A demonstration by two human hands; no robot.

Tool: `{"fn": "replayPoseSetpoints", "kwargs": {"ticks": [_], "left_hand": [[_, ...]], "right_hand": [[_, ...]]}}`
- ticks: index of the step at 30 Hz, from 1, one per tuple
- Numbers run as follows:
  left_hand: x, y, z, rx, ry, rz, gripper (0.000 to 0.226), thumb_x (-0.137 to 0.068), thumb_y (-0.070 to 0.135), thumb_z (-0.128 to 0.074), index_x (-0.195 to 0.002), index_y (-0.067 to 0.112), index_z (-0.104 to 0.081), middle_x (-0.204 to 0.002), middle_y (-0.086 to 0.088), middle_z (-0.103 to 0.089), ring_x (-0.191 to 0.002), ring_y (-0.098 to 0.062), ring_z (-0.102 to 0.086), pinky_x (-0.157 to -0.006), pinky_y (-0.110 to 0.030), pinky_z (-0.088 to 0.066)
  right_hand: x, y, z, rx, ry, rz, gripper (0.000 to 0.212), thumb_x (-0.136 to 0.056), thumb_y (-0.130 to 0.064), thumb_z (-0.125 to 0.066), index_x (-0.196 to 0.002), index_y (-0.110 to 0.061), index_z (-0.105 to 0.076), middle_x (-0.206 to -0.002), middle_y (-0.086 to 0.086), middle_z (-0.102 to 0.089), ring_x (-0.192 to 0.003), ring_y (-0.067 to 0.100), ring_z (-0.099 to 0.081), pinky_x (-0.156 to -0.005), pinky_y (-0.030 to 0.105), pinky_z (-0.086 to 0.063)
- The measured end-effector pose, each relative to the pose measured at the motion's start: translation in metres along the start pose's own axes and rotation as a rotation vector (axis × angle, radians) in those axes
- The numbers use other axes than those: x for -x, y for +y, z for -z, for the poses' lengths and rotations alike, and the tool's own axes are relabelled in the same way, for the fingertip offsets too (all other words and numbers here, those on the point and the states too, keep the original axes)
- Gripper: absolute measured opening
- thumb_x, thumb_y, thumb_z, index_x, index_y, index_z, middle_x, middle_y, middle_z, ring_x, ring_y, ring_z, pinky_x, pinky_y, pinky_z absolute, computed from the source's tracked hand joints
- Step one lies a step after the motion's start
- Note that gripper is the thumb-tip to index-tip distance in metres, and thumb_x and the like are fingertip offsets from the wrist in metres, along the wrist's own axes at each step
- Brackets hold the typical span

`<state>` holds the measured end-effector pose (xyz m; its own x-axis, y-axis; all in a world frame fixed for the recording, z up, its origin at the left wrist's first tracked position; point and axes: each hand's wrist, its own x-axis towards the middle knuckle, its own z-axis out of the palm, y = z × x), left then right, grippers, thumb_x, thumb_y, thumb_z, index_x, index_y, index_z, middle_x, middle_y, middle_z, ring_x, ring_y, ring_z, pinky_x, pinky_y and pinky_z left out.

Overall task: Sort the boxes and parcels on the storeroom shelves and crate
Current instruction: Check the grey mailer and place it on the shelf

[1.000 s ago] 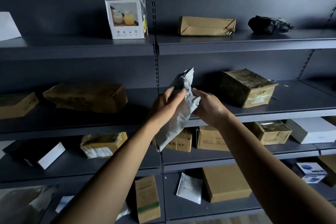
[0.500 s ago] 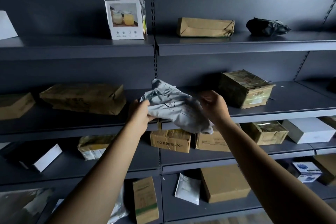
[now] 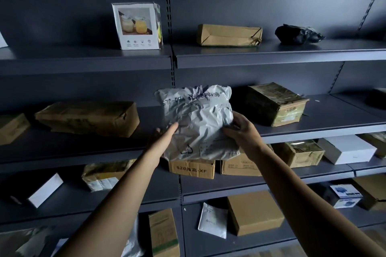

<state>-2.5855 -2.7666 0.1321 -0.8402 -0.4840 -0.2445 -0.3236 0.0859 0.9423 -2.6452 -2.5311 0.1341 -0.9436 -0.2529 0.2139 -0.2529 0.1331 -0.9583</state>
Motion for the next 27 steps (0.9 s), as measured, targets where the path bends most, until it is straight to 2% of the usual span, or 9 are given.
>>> {"fn": "replayPoseSetpoints", "kwargs": {"ticks": [4,7,9,11,13,17,20,23,27], "left_hand": [[-0.001,0.002,-0.007,0.113,-0.190,-0.015,0.100,-0.069,0.070,-0.067,-0.145,0.014,-0.037,-0.149,-0.006,-0.042,-0.135,-0.024,-0.043,-0.105,-0.038,-0.040],[-0.010,-0.004,-0.005,0.048,-0.142,-0.043,0.139,-0.047,0.075,-0.079,-0.155,0.022,-0.008,-0.160,-0.004,-0.020,-0.144,-0.027,-0.026,-0.115,-0.050,-0.028],[-0.011,-0.005,-0.007,0.020,-0.132,-0.095,0.144,-0.047,0.066,-0.084,-0.155,0.023,0.001,-0.160,-0.005,-0.019,-0.145,-0.028,-0.025,-0.116,-0.053,-0.026],[-0.011,-0.005,-0.010,0.023,-0.122,-0.175,0.149,-0.033,0.068,-0.088,-0.153,0.018,-0.014,-0.152,-0.004,-0.038,-0.137,-0.025,-0.040,-0.112,-0.048,-0.035],[-0.016,-0.009,-0.013,0.019,-0.075,-0.292,0.130,-0.033,0.064,-0.090,-0.142,0.017,-0.039,-0.133,0.003,-0.057,-0.122,-0.017,-0.055,-0.104,-0.039,-0.046],[-0.016,-0.012,-0.018,-0.014,0.045,-0.497,0.062,-0.059,0.023,-0.092,-0.111,0.024,-0.059,-0.106,0.014,-0.064,-0.100,0.002,-0.061,-0.084,-0.011,-0.046],[-0.014,-0.015,-0.019,-0.052,0.036,-0.511,0.049,-0.072,0.006,-0.083,-0.110,0.022,-0.057,-0.106,0.016,-0.060,-0.100,0.000,-0.057,-0.085,-0.010,-0.042],[-0.019,-0.022,-0.016,-0.195,0.099,-0.594,0.028,-0.087,0.001,-0.066,-0.114,0.008,-0.058,-0.106,0.002,-0.059,-0.111,-0.025,-0.058,-0.082,-0.004,-0.035],[-0.016,-0.019,-0.009,-0.104,0.082,-0.478,0.044,-0.089,0.008,-0.066,-0.130,0.010,-0.049,-0.122,-0.006,-0.059,-0.113,-0.026,-0.059,-0.084,-0.023,-0.044]], "right_hand": [[0.003,-0.005,-0.003,0.039,0.014,0.043,0.039,-0.080,0.007,-0.066,-0.111,-0.016,-0.064,-0.103,0.007,-0.070,-0.092,0.018,-0.068,-0.076,0.029,-0.058],[0.004,-0.009,-0.002,0.107,0.027,0.063,0.039,-0.078,0.013,-0.060,-0.093,-0.023,-0.062,-0.087,-0.001,-0.067,-0.074,0.005,-0.062,-0.062,0.017,-0.051],[0.006,-0.010,0.000,0.086,-0.004,0.040,0.028,-0.079,0.008,-0.059,-0.085,-0.019,-0.061,-0.077,-0.003,-0.063,-0.065,0.001,-0.058,-0.060,0.019,-0.047],[0.007,-0.009,0.002,0.030,-0.052,0.002,0.011,-0.077,-0.012,-0.060,-0.087,-0.013,-0.063,-0.079,0.000,-0.065,-0.069,0.007,-0.061,-0.063,0.023,-0.047],[0.008,-0.009,0.004,0.018,-0.102,-0.031,0.023,-0.075,-0.024,-0.061,-0.096,-0.014,-0.064,-0.089,0.000,-0.070,-0.078,0.011,-0.064,-0.068,0.020,-0.049],[0.006,0.001,0.003,-0.010,-0.094,-0.022,0.046,-0.083,-0.007,-0.069,-0.125,-0.018,-0.053,-0.115,0.000,-0.068,-0.107,0.011,-0.063,-0.091,0.025,-0.050],[0.005,0.003,0.003,-0.004,-0.050,-0.012,0.049,-0.083,-0.001,-0.071,-0.125,-0.018,-0.054,-0.114,-0.002,-0.068,-0.107,0.009,-0.064,-0.091,0.025,-0.051],[0.004,0.002,0.002,0.035,-0.012,0.003,0.048,-0.080,0.001,-0.074,-0.122,-0.014,-0.057,-0.106,-0.007,-0.069,-0.094,-0.003,-0.065,-0.078,0.013,-0.053],[-0.005,0.004,-0.004,0.009,0.057,-0.058,0.033,-0.083,-0.004,-0.072,-0.108,-0.018,-0.056,-0.098,-0.002,-0.067,-0.086,0.009,-0.064,-0.068,0.019,-0.054]]}}
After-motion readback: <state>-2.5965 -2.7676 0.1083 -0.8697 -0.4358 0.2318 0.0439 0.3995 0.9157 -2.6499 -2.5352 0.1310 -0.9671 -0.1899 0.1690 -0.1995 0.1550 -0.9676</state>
